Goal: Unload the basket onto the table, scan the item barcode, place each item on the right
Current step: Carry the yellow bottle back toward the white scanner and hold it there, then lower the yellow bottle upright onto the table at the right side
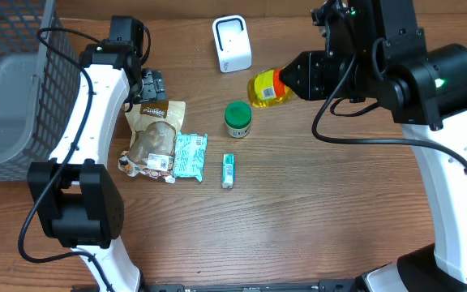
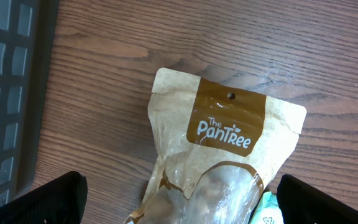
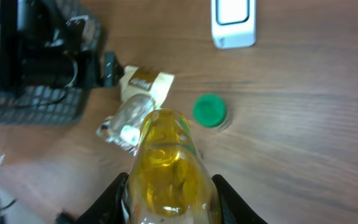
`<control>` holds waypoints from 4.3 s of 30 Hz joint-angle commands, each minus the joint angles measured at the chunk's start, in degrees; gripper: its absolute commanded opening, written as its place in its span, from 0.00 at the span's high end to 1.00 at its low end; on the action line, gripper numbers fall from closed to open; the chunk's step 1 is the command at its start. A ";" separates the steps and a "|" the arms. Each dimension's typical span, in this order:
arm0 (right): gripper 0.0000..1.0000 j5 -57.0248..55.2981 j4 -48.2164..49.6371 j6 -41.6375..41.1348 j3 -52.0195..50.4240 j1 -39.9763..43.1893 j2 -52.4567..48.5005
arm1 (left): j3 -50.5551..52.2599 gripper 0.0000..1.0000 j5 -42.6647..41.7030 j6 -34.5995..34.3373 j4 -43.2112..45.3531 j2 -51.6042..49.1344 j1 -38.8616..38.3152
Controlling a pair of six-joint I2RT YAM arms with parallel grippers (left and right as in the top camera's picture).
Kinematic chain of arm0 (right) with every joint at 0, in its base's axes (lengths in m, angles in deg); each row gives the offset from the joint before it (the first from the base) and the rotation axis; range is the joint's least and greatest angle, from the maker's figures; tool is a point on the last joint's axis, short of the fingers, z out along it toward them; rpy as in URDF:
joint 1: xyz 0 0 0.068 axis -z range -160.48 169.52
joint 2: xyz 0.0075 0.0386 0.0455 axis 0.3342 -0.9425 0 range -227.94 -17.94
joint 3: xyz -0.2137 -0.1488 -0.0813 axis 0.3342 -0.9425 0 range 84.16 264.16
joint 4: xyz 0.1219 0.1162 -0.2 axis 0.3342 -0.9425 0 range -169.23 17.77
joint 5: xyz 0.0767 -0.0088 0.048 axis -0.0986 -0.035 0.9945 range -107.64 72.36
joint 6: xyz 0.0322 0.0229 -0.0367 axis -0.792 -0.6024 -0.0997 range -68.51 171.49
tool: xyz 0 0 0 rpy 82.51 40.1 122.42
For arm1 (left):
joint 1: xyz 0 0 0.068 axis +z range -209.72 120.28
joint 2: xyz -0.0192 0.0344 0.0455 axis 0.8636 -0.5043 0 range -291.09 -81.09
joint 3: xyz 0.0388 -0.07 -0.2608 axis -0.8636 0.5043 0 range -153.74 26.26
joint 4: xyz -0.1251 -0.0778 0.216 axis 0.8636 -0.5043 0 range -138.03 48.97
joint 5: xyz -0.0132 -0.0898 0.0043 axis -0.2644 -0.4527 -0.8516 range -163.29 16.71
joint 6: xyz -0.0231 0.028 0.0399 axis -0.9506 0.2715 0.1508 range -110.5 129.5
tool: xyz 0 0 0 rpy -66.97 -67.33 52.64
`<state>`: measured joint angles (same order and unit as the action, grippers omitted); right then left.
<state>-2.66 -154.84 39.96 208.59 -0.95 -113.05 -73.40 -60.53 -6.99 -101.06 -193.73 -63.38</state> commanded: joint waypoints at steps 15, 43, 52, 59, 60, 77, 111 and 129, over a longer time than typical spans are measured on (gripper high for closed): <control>0.96 -22.25 19.98 7.15 1.22 -4.72 -17.62 | -0.68 0.01 1.16 0.00 0.09 0.24 -0.22; 0.96 -66.10 67.36 39.47 -0.02 -13.29 -41.18 | -0.68 0.00 1.16 0.00 0.09 0.24 -0.22; 0.96 -66.99 71.84 36.89 -0.04 -13.66 -43.32 | -0.68 0.00 1.16 0.00 0.11 0.24 -0.22; 0.96 -65.42 71.60 33.57 -0.09 -15.47 -43.58 | -0.68 0.00 1.16 0.00 0.09 0.24 -0.22; 0.96 -65.51 71.58 33.59 -0.09 -15.87 -43.58 | -0.68 0.00 1.16 0.00 0.09 0.24 -0.22; 0.97 -71.65 72.57 29.31 0.13 -16.09 -43.65 | -0.68 0.00 1.16 0.00 0.11 0.24 -0.22; 0.92 -19.76 -0.66 -4.81 -3.04 22.40 -20.13 | -0.68 0.00 1.16 0.00 0.11 0.24 -0.22; 0.79 -19.82 9.31 -3.45 -22.71 26.56 -20.13 | -0.68 0.00 1.16 0.00 0.09 0.24 -0.22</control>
<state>-22.70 -146.12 36.31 185.92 25.76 -133.77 -73.40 -60.16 -6.99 -101.06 -193.73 -63.38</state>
